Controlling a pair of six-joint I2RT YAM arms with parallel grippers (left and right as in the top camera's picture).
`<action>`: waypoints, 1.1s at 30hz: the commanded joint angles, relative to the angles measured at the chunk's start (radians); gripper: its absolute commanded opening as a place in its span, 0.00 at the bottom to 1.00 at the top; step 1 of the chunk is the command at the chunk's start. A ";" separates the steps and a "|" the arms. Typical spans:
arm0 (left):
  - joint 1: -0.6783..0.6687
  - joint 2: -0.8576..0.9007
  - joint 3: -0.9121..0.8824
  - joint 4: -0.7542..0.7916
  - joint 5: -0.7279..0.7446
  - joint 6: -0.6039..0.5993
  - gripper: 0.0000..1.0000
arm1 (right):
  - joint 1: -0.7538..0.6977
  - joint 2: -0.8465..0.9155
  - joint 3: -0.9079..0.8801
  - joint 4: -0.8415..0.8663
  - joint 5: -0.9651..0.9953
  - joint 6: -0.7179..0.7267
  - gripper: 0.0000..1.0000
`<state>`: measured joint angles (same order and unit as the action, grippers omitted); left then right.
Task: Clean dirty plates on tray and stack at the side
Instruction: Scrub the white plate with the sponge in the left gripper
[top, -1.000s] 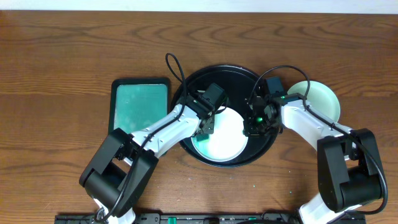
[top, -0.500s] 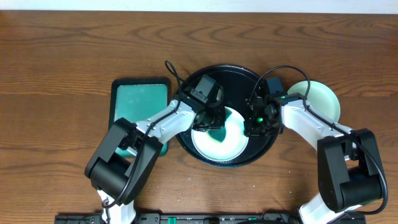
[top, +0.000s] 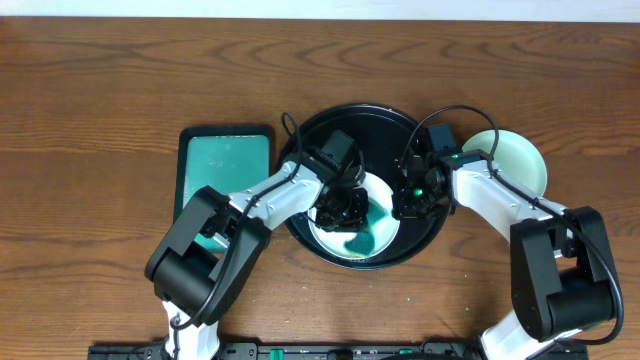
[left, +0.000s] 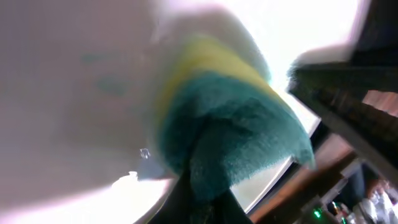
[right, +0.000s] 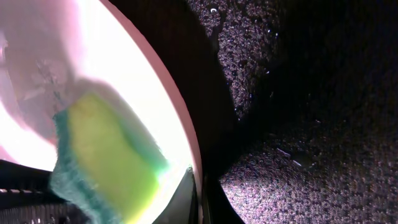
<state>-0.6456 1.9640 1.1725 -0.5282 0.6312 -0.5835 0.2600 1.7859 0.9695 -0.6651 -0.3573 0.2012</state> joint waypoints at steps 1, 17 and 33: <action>-0.003 0.014 -0.055 -0.133 -0.398 -0.114 0.07 | 0.003 0.023 -0.010 -0.008 0.069 0.003 0.01; 0.114 -0.087 -0.055 -0.105 -0.645 -0.014 0.07 | 0.003 0.023 -0.010 -0.001 0.069 -0.001 0.01; -0.025 0.027 -0.056 0.205 0.084 0.011 0.07 | 0.003 0.023 -0.010 -0.001 0.069 0.000 0.01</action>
<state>-0.5877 1.9404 1.1332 -0.3092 0.5671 -0.5941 0.2668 1.7870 0.9699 -0.6571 -0.3588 0.2165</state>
